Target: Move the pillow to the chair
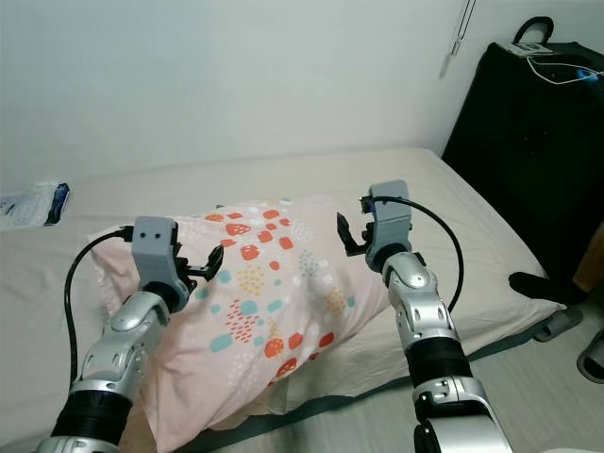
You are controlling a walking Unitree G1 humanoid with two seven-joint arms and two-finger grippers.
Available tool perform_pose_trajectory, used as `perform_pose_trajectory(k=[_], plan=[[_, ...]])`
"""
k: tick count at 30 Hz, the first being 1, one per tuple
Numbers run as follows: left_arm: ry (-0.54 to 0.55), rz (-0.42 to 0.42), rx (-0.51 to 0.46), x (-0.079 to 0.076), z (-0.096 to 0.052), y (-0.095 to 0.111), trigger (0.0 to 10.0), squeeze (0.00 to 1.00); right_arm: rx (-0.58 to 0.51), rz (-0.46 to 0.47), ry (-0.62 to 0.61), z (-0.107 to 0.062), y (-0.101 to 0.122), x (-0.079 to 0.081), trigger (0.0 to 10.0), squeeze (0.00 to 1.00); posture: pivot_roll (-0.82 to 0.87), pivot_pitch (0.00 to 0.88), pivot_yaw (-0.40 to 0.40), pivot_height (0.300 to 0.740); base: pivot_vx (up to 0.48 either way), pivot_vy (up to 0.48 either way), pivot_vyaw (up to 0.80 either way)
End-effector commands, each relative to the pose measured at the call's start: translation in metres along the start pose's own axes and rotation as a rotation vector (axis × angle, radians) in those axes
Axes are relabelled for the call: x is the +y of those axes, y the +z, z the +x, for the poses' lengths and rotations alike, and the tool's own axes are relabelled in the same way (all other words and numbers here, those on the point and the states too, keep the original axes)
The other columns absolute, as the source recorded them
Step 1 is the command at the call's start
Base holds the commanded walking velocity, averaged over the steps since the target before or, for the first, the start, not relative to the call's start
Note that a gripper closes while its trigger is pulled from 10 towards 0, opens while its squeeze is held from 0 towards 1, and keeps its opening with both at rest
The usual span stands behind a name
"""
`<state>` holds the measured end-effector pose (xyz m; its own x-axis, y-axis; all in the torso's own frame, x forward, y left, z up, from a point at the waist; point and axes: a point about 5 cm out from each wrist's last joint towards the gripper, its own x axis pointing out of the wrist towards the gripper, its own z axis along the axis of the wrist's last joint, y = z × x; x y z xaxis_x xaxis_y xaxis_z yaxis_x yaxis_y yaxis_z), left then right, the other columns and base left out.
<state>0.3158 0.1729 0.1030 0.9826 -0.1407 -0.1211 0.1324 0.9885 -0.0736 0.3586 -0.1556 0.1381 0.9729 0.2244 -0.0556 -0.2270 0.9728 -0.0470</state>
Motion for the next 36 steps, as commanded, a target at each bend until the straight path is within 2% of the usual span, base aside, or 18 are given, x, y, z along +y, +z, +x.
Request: perform_pose_trajectory(k=[1,11,22,32,36], plan=[[-0.008,0.008,0.018,-0.004,-0.001,-0.004,10.0,0.00,-0.009,0.013,-0.005,0.000,0.001,0.000,10.0,0.00,-0.09,0.026,-0.092,0.740,0.000,0.000,0.00],[0.012,0.032,0.008,0.000,-0.002,-0.002,10.0,0.00,-0.001,0.004,-0.028,-0.003,-0.007,-0.001,10.0,0.00,-0.05,0.011,-0.094,0.740,0.000,0.000,0.00],[0.021,0.036,0.018,-0.004,-0.005,-0.007,10.0,0.00,0.008,-0.024,-0.002,-0.004,-0.011,0.006,10.0,0.00,-0.05,0.000,-0.096,0.740,0.000,0.000,0.00],[0.015,0.022,0.015,-0.011,-0.004,-0.007,10.0,0.00,-0.033,-0.016,0.010,-0.004,-0.005,0.007,10.0,0.00,-0.06,0.000,-0.098,0.740,0.000,0.000,0.00],[0.035,0.021,0.015,-0.009,-0.004,-0.007,10.0,0.00,-0.036,-0.014,0.007,-0.005,-0.004,0.005,10.0,0.00,-0.06,0.000,-0.095,0.740,0.000,0.000,0.00]])
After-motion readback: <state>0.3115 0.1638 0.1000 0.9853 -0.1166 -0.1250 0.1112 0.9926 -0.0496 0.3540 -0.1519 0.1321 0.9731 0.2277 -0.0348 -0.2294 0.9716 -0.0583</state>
